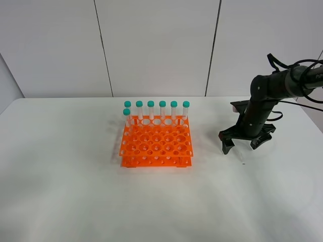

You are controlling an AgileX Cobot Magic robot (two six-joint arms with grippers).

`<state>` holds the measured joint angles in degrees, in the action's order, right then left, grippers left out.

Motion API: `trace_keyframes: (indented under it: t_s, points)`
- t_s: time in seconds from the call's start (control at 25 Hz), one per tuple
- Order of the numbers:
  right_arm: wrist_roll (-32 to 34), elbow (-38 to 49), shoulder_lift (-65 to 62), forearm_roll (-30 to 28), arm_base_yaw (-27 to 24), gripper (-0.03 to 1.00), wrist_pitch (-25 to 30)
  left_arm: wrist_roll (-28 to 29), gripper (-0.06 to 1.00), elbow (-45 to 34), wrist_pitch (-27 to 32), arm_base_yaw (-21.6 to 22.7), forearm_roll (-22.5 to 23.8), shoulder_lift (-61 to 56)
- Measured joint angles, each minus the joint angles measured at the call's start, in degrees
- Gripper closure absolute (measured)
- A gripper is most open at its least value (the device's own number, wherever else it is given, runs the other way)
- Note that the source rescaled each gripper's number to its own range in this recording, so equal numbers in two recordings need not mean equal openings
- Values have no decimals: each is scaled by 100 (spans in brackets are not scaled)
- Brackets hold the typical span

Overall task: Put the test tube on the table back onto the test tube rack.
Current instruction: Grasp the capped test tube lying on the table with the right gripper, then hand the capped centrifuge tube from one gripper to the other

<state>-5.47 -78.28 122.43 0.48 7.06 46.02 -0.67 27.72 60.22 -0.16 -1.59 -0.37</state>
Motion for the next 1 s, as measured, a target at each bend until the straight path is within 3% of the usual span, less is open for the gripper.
trace_keyframes:
  t_s: [0.28, 0.36, 0.44, 0.52, 0.6, 1.0]
  points:
    - [20, 0, 129, -48, 0, 0, -26, 0, 6, 0, 0, 0, 0, 0]
    - [20, 0, 133, -48, 0, 7, -39, 0, 6, 0, 0, 0, 0, 0]
    - [24, 0, 133, -48, 0, 25, -39, 0, 6, 0, 0, 0, 0, 0]
    - [24, 0, 133, -48, 0, 54, -39, 0, 6, 0, 0, 0, 0, 0]
    - [24, 0, 133, -48, 0, 94, -39, 0, 6, 0, 0, 0, 0, 0]
    - [-144, 0, -188, -48, 0, 96, 50, 0, 6, 0, 0, 0, 0, 0]
